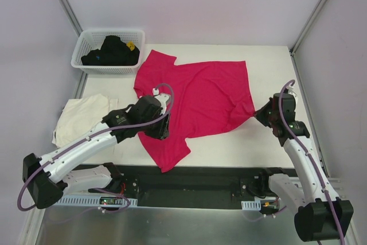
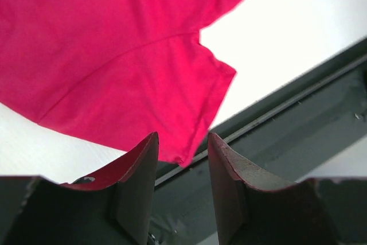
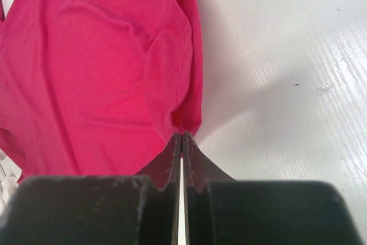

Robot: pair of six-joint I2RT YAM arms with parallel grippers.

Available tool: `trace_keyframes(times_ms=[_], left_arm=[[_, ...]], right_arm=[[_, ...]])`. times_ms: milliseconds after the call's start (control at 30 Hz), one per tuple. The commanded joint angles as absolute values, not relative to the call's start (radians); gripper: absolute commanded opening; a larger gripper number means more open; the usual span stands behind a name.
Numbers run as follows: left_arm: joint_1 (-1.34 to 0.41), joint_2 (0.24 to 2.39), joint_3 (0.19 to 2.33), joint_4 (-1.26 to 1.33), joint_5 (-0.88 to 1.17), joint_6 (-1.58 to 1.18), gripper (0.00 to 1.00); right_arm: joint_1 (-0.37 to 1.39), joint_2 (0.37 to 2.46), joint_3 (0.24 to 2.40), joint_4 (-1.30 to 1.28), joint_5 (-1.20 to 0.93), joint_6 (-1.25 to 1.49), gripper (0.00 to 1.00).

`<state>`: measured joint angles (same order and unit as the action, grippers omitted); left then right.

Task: Fold and stack the t-shirts
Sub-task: Grap the side of the flattened tshirt closest away from the robot with both arms

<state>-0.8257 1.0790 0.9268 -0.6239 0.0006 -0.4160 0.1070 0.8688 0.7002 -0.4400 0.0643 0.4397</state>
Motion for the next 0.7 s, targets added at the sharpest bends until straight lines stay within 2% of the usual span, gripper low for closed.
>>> trace_keyframes(times_ms=[0, 267, 400, 667], left_arm=[[-0.838, 1.012, 0.937, -0.679, 0.156, -0.413, 0.39], [-0.874, 1.069, 0.815, -0.749, 0.193, -0.454, 0.38], [-0.903, 1.114, 0.79, -0.749, 0.147, -0.465, 0.43], [-1.011, 1.282, 0.814, -0.746, -0.08, -0.538, 0.56]], right_arm=[[0.109, 0.877, 0.703, -0.42, 0.064, 0.425, 0.01], [0.109, 0.928, 0.683, -0.345, 0.035, 0.437, 0.01], [0.11, 0.953, 0.681, -0.322, 0.017, 0.434, 0.01], [0.107, 0.959, 0.675, -0.308, 0.008, 0.428, 0.01]])
